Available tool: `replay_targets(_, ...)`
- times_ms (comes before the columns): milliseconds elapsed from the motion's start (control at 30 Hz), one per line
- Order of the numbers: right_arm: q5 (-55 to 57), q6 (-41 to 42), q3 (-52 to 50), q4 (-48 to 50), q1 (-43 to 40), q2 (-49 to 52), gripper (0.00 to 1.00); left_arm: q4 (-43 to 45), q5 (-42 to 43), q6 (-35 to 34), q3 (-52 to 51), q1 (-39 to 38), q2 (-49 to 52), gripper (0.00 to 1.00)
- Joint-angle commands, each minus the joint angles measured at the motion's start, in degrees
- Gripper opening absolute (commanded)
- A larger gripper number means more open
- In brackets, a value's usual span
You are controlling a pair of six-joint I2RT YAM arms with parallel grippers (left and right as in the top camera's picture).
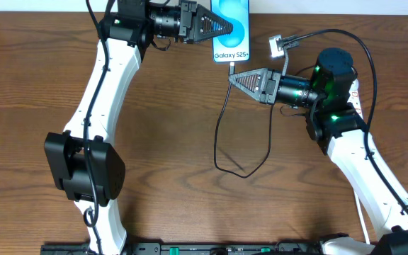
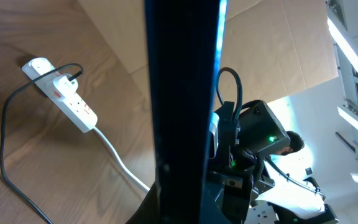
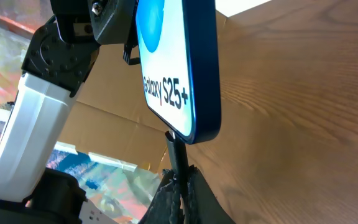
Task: Plug charger to phone and switch on socket
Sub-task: 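Push the USB-C plug up into the phone's port held by the left gripper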
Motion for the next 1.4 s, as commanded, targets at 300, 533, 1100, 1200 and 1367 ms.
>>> replay_targets(300, 0.87, 0.22, 2.67, 0.0, -0.46, -0.9, 0.02, 0.26, 2.62, 0.83, 0.72, -0.44, -0.7, 0.07)
replay_targets(533, 1.81, 0.2, 2.89, -0.87, -0.46, -0.9, 0.02, 0.28, 2.62, 0.83, 0.72, -0.44, -0.7, 0.07)
replay_targets(1100, 2.43, -1.07, 3.23, -2.12, 0.13, -0.9, 0.01, 0.26, 2.62, 0.81, 0.72, -0.44, -0.7, 0.07)
replay_targets(1200, 2.4, -1.11, 3.74, -2.69, 0.39, -0.9, 0.02, 0.28, 2.62, 0.83, 0.72, -0.44, -0.7, 0.07)
replay_targets(1367, 2.45, -1.55, 4.04, -3.19, 1.03, -0.9, 0.02, 0.26, 2.62, 0.81, 0.72, -0.44, -0.7, 0.07)
